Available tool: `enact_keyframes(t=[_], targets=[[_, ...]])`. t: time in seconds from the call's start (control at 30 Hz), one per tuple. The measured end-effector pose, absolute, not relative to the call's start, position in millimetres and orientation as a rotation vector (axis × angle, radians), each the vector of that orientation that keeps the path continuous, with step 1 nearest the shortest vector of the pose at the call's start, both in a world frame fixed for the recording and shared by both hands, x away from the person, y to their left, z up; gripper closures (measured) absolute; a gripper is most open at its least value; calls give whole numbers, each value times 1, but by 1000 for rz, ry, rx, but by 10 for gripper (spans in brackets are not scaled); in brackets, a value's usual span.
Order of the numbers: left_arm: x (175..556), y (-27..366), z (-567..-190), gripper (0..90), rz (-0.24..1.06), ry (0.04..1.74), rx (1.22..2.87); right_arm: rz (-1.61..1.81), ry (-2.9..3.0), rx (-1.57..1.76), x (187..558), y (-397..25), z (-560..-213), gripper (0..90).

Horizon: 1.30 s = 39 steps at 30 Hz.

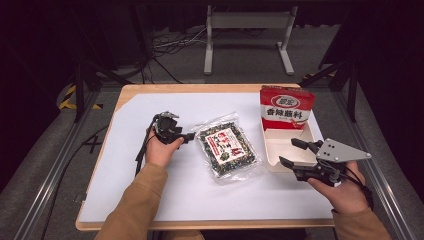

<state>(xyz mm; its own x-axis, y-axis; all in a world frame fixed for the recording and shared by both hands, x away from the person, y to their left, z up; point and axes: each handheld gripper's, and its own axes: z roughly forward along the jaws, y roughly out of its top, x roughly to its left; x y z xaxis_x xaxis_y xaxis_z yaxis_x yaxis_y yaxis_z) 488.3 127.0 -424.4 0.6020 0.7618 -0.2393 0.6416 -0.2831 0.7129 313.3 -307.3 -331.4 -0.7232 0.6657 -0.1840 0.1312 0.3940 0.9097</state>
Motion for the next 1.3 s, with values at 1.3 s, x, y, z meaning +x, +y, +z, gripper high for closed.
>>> enact_keyframes(t=[1.3], targets=[[549,113,-443,574,70,1128,2056,1339,2149,676,317,-310,-341,316]])
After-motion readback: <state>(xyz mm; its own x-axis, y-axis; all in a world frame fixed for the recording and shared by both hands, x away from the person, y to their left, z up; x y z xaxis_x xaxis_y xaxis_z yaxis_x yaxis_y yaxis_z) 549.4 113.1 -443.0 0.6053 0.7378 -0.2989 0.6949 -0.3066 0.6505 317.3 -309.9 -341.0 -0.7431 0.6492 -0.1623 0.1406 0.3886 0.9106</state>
